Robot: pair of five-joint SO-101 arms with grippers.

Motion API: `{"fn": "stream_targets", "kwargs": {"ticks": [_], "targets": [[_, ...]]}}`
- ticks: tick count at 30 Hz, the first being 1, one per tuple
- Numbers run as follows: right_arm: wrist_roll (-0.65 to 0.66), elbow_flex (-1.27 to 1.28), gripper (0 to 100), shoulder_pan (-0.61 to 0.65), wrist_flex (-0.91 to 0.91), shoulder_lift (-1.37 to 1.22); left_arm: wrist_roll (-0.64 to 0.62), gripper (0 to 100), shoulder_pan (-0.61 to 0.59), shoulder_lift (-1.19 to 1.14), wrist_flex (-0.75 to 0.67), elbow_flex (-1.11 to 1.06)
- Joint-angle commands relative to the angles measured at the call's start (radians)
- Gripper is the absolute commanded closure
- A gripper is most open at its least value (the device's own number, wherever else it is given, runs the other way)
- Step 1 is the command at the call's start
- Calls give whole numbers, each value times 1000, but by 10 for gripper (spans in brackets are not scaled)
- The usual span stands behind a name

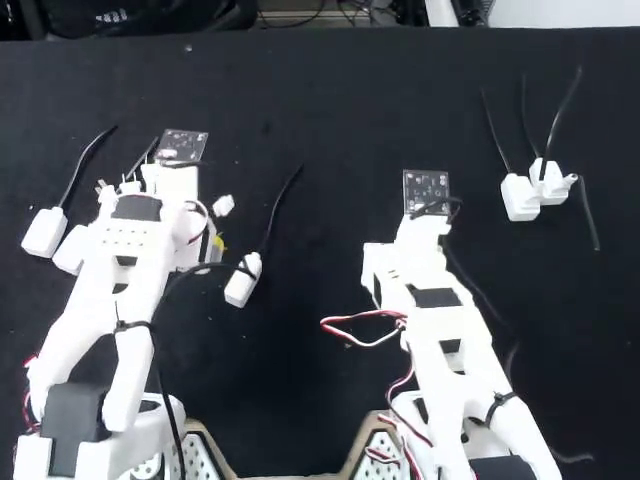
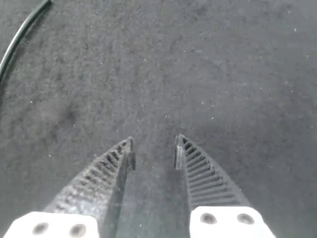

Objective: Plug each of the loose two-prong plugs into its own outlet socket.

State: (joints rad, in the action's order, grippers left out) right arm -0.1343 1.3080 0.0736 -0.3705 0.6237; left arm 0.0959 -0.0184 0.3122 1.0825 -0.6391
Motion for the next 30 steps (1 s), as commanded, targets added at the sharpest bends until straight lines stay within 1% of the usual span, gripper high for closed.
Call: {"fn": "stream_targets", "kwargs": {"ticks": [1, 3, 7, 10, 13, 15, 17, 20, 23, 27, 30], "targets": [[-9, -48, 871, -20, 21, 36, 11, 801, 5, 9, -5, 8], [-9, -48, 871, -20, 21, 35, 12, 801, 28, 9, 60, 45], [-9, -48, 871, -20, 21, 33, 17, 802, 140, 9, 239, 139], [-9, -48, 871, -20, 21, 31, 18, 802, 226, 9, 310, 183], [-9, -48, 871, -20, 21, 31, 18, 802, 306, 0, 301, 186], [-9, -48, 871, -20, 21, 31, 18, 802, 331, -3, 244, 148], [-9, -48, 871, -20, 21, 31, 23, 802, 331, -3, 157, 76], [-9, -47, 871, -20, 21, 33, 101, 802, 275, -3, 54, -22], [-9, -48, 871, -20, 21, 35, 163, 802, 162, 6, -20, -73], [-9, -48, 871, -20, 21, 35, 195, 802, 5, 8, -49, -47], [-9, -48, 871, -18, 21, 35, 195, 802, -68, 8, -43, -1]]}}
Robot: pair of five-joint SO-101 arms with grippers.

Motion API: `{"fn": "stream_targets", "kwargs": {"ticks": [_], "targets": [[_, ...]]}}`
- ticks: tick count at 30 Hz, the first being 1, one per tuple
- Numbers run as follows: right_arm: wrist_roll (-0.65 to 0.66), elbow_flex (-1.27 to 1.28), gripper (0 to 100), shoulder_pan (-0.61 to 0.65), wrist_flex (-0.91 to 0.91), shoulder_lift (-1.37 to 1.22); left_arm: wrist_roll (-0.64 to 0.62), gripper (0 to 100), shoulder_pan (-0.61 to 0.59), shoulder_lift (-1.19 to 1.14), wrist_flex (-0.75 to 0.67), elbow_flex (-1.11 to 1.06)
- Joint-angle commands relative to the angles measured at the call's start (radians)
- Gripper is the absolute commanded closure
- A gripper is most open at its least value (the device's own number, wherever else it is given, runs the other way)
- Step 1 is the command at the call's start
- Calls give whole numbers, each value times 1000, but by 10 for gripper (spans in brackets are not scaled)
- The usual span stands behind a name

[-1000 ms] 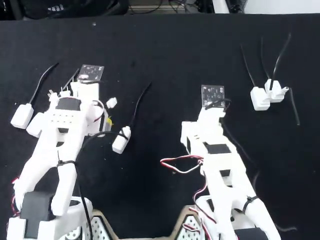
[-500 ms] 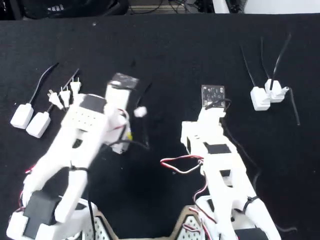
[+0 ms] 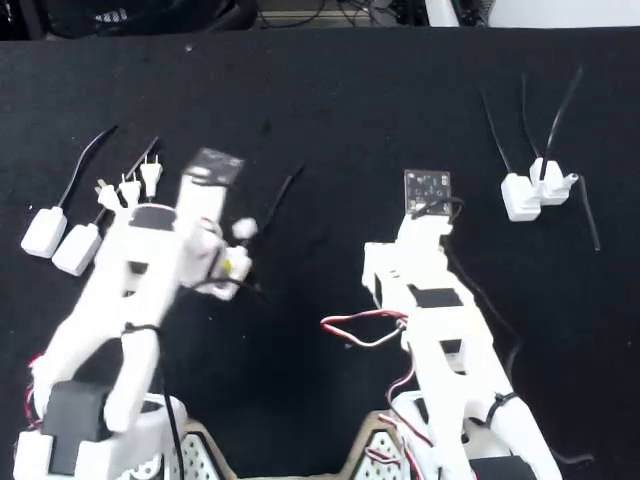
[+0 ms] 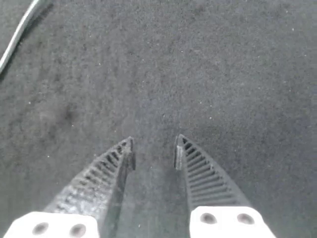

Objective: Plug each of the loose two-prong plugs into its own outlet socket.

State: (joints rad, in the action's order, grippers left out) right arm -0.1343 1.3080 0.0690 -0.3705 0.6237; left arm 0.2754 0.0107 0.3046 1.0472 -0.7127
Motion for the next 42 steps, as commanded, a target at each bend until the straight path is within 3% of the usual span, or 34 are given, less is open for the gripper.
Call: {"fn": "stream_targets", "kwargs": {"ticks": [1, 7, 12, 15, 22, 30, 34, 39, 42], "targets": [[-9, -48, 871, -14, 21, 35, 12, 802, -111, 15, -8, 88], [-9, -48, 871, -14, 21, 35, 6, 802, -142, 3, -29, 136], [-9, -48, 871, -14, 21, 33, 8, 802, -143, 3, -192, -13], [-9, -48, 871, -14, 21, 33, 5, 802, -120, 15, -218, -93], [-9, -54, 871, -21, 21, 36, -161, 802, 113, 17, -204, -209], [-9, -59, 871, -20, 21, 36, -259, 802, 400, 17, -14, -130], [-9, -59, 871, -20, 21, 36, -181, 802, 358, 17, 34, -70], [-9, -59, 871, -21, 21, 36, -2, 802, 174, 17, 127, 62], [-9, -59, 871, -18, 21, 36, -3, 802, 96, 6, 126, 151]]}}
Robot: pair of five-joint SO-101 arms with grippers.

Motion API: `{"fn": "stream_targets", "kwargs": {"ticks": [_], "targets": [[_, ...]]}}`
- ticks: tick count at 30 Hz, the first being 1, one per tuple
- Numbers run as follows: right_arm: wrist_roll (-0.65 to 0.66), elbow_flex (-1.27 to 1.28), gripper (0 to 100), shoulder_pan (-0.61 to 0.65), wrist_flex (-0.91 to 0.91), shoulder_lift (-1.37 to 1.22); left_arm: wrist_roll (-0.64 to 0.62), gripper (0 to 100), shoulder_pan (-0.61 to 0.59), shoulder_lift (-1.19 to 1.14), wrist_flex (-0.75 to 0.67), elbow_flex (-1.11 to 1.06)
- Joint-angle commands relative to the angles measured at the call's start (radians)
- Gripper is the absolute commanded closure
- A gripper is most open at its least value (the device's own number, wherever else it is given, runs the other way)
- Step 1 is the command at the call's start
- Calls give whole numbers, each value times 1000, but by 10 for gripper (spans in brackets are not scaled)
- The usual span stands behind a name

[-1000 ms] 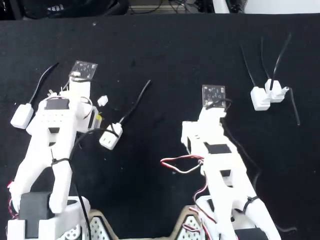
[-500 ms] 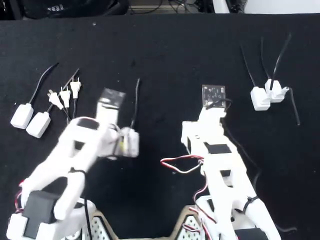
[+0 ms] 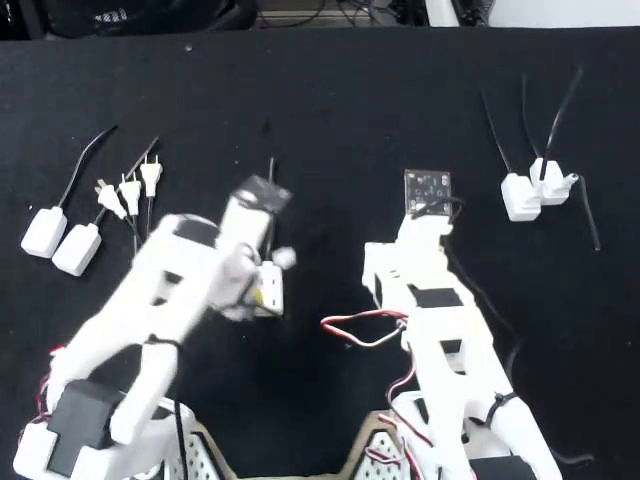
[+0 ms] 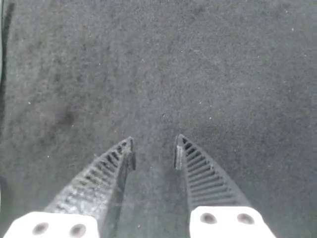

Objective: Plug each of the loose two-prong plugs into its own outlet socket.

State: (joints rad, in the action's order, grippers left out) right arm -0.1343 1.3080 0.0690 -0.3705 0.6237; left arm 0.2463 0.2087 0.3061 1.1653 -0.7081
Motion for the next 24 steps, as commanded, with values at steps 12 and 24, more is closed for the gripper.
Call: {"fn": "stream_targets", "kwargs": {"ticks": [12, 24], "targets": [[-9, -61, 871, -17, 21, 36, -133, 802, -12, -152, -473, -12], [-9, -61, 871, -17, 21, 36, -124, 802, -10, 11, -163, -97]]}}
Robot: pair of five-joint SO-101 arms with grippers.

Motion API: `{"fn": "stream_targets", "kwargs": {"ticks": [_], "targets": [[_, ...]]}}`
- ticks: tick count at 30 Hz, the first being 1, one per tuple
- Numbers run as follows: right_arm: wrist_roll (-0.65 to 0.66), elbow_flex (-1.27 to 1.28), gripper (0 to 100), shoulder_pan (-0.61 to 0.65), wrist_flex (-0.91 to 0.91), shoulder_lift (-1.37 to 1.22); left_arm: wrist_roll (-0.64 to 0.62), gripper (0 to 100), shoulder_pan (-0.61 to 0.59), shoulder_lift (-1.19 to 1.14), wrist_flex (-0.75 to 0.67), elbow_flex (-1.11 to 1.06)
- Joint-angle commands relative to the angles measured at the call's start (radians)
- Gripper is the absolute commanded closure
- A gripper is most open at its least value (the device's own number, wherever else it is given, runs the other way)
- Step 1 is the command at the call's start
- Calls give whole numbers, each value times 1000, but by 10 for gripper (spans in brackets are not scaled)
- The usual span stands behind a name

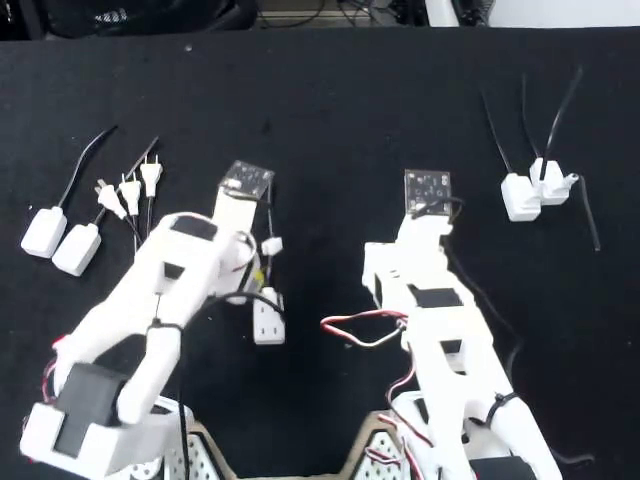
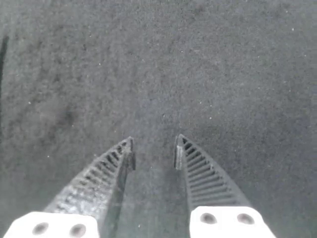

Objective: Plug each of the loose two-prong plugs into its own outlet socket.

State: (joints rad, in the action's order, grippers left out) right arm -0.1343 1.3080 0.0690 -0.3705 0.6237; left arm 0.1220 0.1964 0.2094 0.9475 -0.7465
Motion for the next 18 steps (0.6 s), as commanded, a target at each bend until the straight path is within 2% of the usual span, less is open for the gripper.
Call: {"fn": "stream_targets", "kwargs": {"ticks": [1, 9, 14, 18], "targets": [[-9, -61, 871, -17, 21, 36, 23, 802, -1, 138, 55, -90], [-9, -61, 871, -21, 21, 36, 183, 802, 27, 425, 48, -321], [-17, -108, 871, -126, 2, 36, 170, 802, 174, 552, -46, -415], [-18, -107, 871, -183, 2, 36, 54, 802, 289, 575, -164, -446]]}}
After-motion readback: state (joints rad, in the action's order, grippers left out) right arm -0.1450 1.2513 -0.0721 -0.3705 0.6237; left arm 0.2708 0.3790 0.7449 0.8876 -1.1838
